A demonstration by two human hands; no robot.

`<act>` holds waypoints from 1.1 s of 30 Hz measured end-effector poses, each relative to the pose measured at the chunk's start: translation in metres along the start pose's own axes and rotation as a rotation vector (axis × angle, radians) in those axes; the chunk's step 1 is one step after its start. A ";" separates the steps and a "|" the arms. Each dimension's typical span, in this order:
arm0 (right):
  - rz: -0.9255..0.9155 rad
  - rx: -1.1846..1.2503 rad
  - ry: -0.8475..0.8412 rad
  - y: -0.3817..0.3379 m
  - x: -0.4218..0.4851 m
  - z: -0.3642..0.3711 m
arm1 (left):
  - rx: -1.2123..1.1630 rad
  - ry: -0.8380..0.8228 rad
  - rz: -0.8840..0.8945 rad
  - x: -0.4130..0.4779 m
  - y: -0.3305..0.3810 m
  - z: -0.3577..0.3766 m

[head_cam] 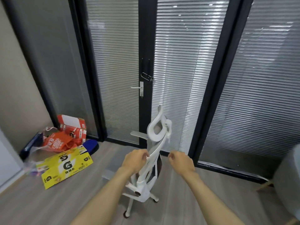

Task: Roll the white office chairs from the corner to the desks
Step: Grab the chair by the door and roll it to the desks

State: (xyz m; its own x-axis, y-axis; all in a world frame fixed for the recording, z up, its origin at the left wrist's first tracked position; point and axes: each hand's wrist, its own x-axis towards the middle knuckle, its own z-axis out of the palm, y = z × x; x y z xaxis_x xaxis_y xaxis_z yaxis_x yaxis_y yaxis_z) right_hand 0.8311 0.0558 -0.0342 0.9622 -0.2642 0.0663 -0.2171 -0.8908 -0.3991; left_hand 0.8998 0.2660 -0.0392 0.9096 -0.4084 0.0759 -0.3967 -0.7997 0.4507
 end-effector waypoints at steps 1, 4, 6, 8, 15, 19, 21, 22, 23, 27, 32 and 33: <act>-0.003 0.012 -0.010 0.008 0.020 -0.001 | -0.004 0.000 -0.015 0.018 0.002 0.001; -0.002 0.070 -0.019 0.027 0.078 -0.006 | -0.031 -0.013 -0.072 0.075 0.008 0.002; -0.010 0.117 0.000 0.038 0.114 -0.008 | -0.061 0.015 -0.098 0.117 0.006 0.006; -0.024 0.140 0.010 0.045 0.144 -0.009 | -0.084 0.030 -0.125 0.152 0.008 0.004; -0.146 0.223 -0.007 0.047 0.257 0.004 | -0.052 0.103 -0.103 0.246 0.009 0.003; -0.297 0.201 0.100 0.030 0.328 0.008 | -0.200 0.016 -0.053 0.296 0.008 0.006; -0.373 0.159 0.061 0.024 0.362 0.011 | -0.271 -0.143 -0.063 0.318 0.011 0.007; -0.415 0.131 0.017 0.021 0.378 0.012 | -0.239 -0.199 -0.078 0.328 0.014 0.008; -0.442 0.105 -0.038 0.018 0.393 0.014 | -0.170 -0.233 -0.095 0.336 0.018 0.010; -0.452 0.065 -0.178 0.004 0.431 0.021 | -0.144 -0.269 -0.207 0.358 0.018 0.027; -0.462 0.154 -0.139 0.018 0.433 0.038 | -0.287 -0.245 -0.219 0.359 0.006 0.043; -0.459 0.163 -0.120 0.021 0.427 0.040 | -0.292 -0.245 -0.213 0.355 0.008 0.045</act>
State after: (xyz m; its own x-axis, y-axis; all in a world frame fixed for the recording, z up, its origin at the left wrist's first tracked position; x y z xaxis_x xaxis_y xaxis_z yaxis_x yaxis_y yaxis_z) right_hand 1.2435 -0.0612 -0.0508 0.9665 0.1947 0.1670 0.2529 -0.8332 -0.4918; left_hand 1.2135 0.0949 -0.0483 0.8971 -0.3683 -0.2440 -0.1192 -0.7337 0.6689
